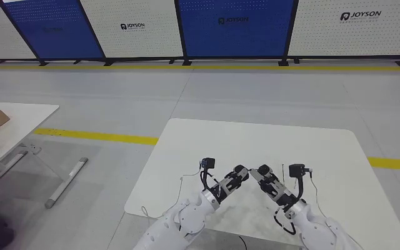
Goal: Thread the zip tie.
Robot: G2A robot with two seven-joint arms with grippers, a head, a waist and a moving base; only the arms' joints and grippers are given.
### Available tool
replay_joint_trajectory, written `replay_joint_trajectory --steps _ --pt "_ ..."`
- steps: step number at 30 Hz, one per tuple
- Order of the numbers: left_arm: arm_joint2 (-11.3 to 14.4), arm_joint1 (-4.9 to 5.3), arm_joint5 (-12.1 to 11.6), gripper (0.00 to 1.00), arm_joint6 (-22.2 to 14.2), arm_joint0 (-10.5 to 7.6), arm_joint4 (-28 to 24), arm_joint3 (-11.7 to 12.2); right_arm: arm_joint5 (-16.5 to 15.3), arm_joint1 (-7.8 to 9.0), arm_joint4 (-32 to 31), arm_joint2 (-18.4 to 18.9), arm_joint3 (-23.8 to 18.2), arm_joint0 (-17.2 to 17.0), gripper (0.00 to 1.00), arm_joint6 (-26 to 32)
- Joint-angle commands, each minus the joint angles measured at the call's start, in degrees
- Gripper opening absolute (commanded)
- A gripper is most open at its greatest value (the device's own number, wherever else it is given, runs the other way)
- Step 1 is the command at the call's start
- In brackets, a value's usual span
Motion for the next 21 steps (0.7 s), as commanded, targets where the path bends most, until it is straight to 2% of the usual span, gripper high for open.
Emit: replay_joint_trajectory --steps 1,3,4,18,21 --pt "0.03 -0.01 -0.03 0.00 0.13 0.04 0.05 0.04 0.00 0.06 0.04 0.08 -0.11 -0.08 0.24 -0.17" --pt "0.05 -0.02 -0.10 0.00 0.27 0.15 0.10 0.02 0.00 0.13 0.01 0.16 -0.13 -0.15 0.02 -0.38" --pt "0.04 -0.02 -0.12 0.00 0.32 0.17 0.13 0.01 0.00 0.16 0.02 0.17 -0.14 -0.16 0.00 -0.43" --pt "0.32 -0.09 0.18 0.00 0.05 0.53 0.02 -1.00 0.00 0.44 -0.13 0.67 -0.35 -0.40 0.00 -1.31" --pt "0.33 -0.10 0.28 0.31 -0.25 0.53 -0.30 -1.10 0.00 0.44 -0.35 0.79 -0.27 -0.46 0.00 -1.30"
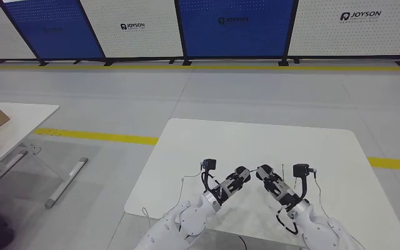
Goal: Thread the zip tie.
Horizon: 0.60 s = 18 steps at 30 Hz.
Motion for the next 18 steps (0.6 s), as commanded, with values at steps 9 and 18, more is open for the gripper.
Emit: replay_joint_trajectory --steps 9,18 --pt "-0.25 0.04 -0.04 0.51 -0.28 0.22 -0.50 -0.53 0.61 -0.36 -1.14 0.09 1.20 0.42 0.00 -0.12" --pt "-0.88 0.17 -0.69 0.38 -0.10 0.69 -0.85 -0.74 1.52 -0.91 -1.22 0.44 2.66 0.83 0.00 -1.27"
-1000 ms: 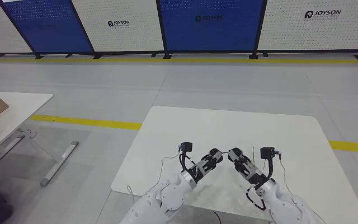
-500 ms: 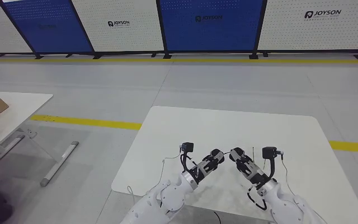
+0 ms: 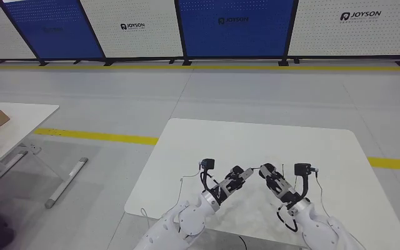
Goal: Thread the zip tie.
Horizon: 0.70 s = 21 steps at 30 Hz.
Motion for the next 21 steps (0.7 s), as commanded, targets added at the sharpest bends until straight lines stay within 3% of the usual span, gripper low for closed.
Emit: replay_joint_trajectory --steps 1,3,5,7,20,21 --pt "-0.05 0.01 -0.11 0.31 0.00 0.03 -0.05 -0.01 0.06 -0.09 -0.04 0.09 0.12 0.00 0.00 -0.09" --pt "-0.07 0.01 -0.20 0.19 -0.04 0.03 -0.07 0.00 0.05 -0.19 -0.06 0.16 0.19 -0.03 0.00 -0.14" --pt "-0.10 0.01 -0.24 0.16 -0.07 0.03 -0.12 0.05 -0.04 -0.27 -0.09 0.22 0.24 -0.06 0.00 -0.17" --pt "-0.12 0.01 -0.25 0.00 -0.09 -0.01 -0.12 0.14 -0.17 -0.36 -0.15 0.28 0.27 -0.13 0.00 -0.20" --pt "-0.03 -0.04 -1.44 0.00 -0.84 -0.12 -1.51 0.91 -0.41 -0.85 -0.87 0.63 0.22 -0.45 0.00 0.23" --pt "-0.08 -0.06 -1.57 0.00 -0.79 -0.18 -1.86 1.03 -0.36 -0.88 -0.89 0.66 0.08 -0.48 0.10 0.31"
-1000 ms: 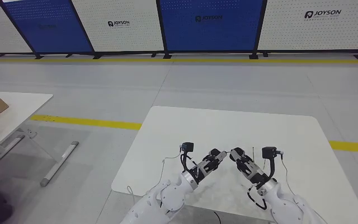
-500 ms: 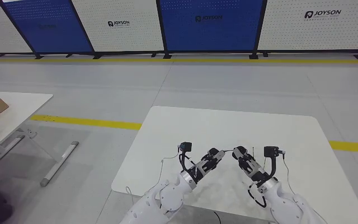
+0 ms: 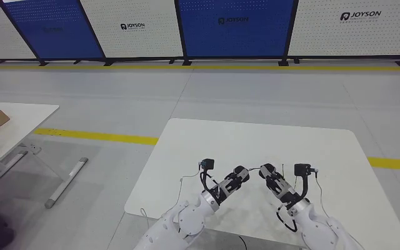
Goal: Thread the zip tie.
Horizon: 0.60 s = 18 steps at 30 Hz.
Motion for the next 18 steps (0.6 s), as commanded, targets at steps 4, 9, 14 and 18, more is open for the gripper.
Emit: replay_joint_trajectory --steps 4,9,14,18 --pt "-0.11 -0.15 -0.18 0.00 0.70 -0.04 -2.01 0.37 -0.24 -0.13 -0.05 0.45 -0.53 -0.47 0.89 -0.55" --pt "-0.55 -0.27 -0.90 0.00 1.42 0.24 -4.85 0.16 -0.86 -0.22 -0.56 1.10 -0.97 -1.69 1.00 -2.42" --pt "-0.60 -0.34 -1.16 0.00 -2.20 0.83 -11.92 -1.09 -0.49 -0.12 0.21 3.36 -1.53 -3.64 1.00 -4.61" --pt "-0.85 -0.28 -1.16 0.00 -4.56 0.87 -15.01 -1.63 -0.22 -0.07 0.62 3.99 -1.80 -4.11 1.00 -4.33"
